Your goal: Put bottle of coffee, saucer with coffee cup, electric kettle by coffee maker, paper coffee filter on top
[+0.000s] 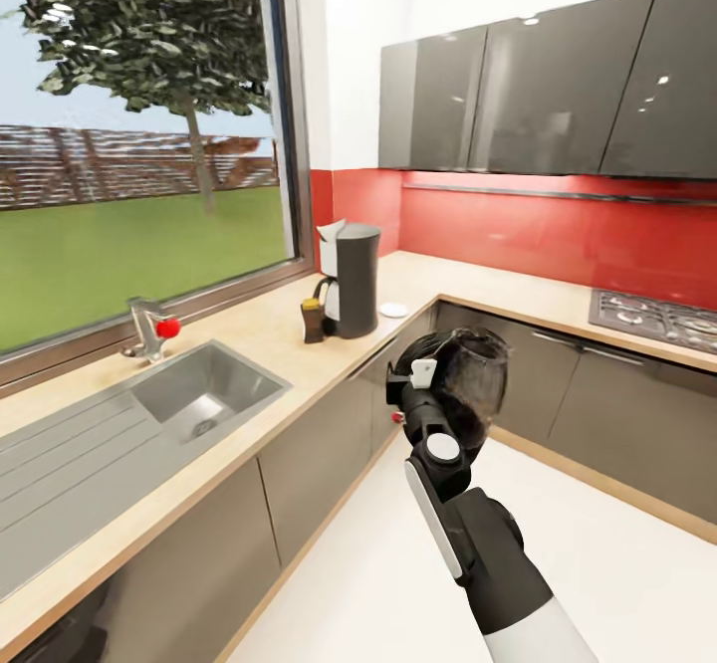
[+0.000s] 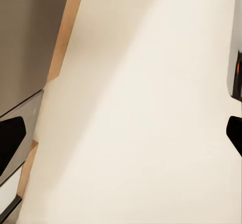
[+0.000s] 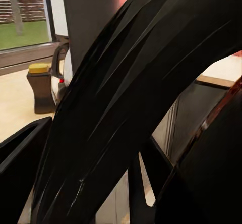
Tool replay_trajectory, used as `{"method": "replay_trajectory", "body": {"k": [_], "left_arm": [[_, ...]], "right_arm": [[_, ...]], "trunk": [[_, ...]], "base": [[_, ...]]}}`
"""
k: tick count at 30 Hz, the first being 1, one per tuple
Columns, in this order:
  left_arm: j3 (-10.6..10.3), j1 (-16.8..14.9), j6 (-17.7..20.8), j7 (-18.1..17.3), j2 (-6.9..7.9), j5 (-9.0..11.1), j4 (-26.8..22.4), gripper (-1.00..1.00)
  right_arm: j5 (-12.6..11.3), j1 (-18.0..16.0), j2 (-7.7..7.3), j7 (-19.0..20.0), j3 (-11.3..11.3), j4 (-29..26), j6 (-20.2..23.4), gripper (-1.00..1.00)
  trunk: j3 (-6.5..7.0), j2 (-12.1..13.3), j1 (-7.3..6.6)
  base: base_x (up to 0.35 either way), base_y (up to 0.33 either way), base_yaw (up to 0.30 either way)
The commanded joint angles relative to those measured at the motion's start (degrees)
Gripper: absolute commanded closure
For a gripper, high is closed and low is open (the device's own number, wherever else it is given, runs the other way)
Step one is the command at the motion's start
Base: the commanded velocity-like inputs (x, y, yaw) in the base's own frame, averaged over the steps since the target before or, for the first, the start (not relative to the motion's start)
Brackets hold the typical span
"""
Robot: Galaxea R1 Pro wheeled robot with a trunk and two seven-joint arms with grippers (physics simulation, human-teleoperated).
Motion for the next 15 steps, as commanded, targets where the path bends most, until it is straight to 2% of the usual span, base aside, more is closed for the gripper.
{"method": "replay_trajectory", "body": {"k": [1,13,15], "left_arm": [[-0.5,-0.1,0.1,0.1,-0.04,0.2,0.1,-1.0],[-0.5,-0.1,0.1,0.1,-0.21,0.2,0.1,-1.0],[-0.5,-0.1,0.1,0.1,-0.26,0.1,0.1,-1.0]], "right_arm": [[0.1,-0.1,0.0,-0.3,0.1,-0.1,0.4,1.0],[0.2,-0.1,0.0,-0.3,0.1,0.0,0.4,1.0],[0.1,-0.1,0.0,-0.3,0.1,0.0,0.4,1.0]], "trunk": [[-0.12,-0.1,0.06],[-0.12,-0.1,0.06],[-0.12,-0.1,0.06]], "base": [[0.246,-0.228,0.0],[0.272,-0.211,0.0],[0.284,-0.202,-0.109]]}}
